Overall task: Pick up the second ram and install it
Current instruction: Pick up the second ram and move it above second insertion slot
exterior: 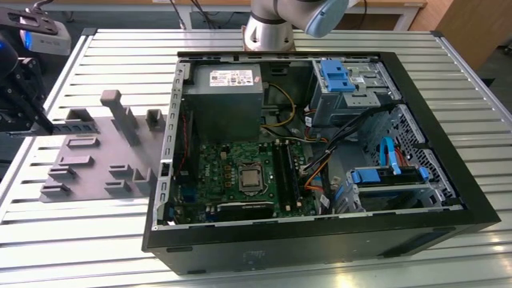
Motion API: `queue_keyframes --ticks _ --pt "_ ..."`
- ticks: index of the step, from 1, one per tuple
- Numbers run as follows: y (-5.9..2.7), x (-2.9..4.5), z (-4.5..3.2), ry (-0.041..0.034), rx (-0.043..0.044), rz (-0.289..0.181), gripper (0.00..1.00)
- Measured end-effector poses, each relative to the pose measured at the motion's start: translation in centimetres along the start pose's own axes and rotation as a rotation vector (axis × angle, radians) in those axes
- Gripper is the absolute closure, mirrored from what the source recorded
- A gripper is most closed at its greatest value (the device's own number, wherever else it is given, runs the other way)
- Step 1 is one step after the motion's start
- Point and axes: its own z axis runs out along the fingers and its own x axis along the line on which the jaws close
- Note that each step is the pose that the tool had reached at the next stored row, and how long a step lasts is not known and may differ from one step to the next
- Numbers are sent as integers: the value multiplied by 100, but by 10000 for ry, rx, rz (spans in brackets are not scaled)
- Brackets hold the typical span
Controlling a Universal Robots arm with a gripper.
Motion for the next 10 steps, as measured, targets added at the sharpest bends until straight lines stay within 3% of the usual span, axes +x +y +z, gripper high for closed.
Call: queue_keyframes --ticks 10 --pt "2 -2 -50 0 0 0 86"
